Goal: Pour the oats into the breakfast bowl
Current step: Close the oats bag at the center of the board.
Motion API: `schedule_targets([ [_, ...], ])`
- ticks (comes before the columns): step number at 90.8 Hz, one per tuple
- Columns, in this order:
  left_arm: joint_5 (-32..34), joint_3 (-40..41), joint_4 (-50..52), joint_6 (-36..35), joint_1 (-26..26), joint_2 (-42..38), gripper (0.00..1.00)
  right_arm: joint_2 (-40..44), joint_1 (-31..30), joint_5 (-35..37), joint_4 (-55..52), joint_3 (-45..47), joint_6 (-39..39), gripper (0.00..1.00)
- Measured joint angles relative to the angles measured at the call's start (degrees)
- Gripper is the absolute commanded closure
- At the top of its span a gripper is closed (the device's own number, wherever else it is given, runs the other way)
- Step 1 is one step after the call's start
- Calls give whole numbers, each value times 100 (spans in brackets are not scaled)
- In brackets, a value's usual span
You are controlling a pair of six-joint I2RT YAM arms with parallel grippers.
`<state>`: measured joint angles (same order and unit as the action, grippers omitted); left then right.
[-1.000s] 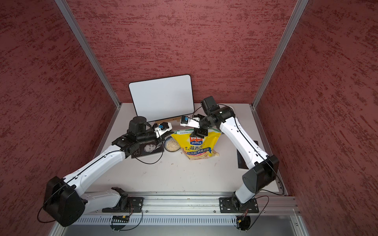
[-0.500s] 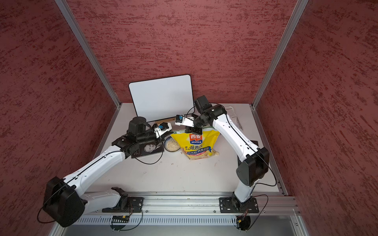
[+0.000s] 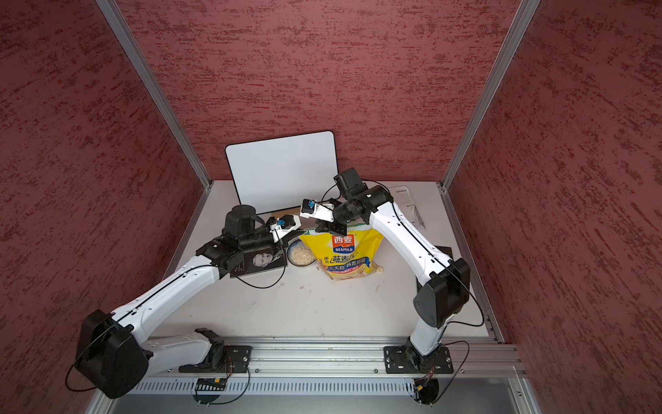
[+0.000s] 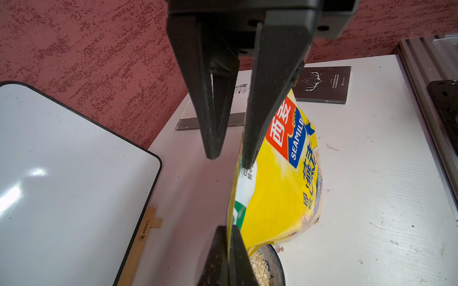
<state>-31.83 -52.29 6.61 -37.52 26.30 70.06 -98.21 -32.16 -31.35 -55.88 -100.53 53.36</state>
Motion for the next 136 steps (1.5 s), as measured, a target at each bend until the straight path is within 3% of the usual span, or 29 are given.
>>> schedule_targets([
  [6, -4, 28, -44, 35, -2, 0, 100, 9, -44, -107, 79, 44, -87, 100],
  [18, -44, 68, -96, 111, -33, -7, 100, 7, -85, -142, 81, 55, -111, 100],
  [25, -87, 96, -142, 190, -33, -11, 100, 7, -87, -144, 79, 59, -155, 76],
  [37, -254, 184, -341, 328, -28, -22, 100, 7, -131, -201, 254, 87, -170, 71],
  [43, -275, 216, -407, 374, -33, -22, 100, 7, -168, -227, 304, 94, -179, 83],
  [47, -273, 221, -413, 391, -33, -22, 100, 7, -184, -258, 317, 94, -173, 99],
  [57, -260, 227, -420, 444, -48, -22, 100, 7, -205, -278, 269, 94, -160, 100],
  [67, -264, 234, -415, 452, -50, -28, 100, 20, -205, -177, 254, 96, -101, 74],
  [83, -282, 264, -413, 452, -59, -76, 100, 144, -186, 195, 66, 166, 74, 68],
  [88, -282, 269, -420, 455, -59, -76, 100, 157, -181, 326, -55, 166, 146, 74],
  [100, -284, 269, -435, 459, -59, -76, 100, 157, -142, 516, -328, 166, 264, 100],
  [112, -297, 271, -437, 468, -59, -76, 100, 157, -138, 557, -396, 164, 332, 100],
  [119, -299, 271, -437, 468, -59, -76, 100, 164, -129, 575, -398, 164, 330, 80],
  [125, -297, 271, -437, 468, -59, -81, 100, 179, -98, 662, -442, 164, 378, 75],
  [129, -297, 271, -437, 468, -59, -81, 100, 199, -63, 719, -470, 164, 404, 80],
  [136, -297, 271, -437, 468, -61, -81, 100, 262, 11, 798, -581, 164, 431, 100],
])
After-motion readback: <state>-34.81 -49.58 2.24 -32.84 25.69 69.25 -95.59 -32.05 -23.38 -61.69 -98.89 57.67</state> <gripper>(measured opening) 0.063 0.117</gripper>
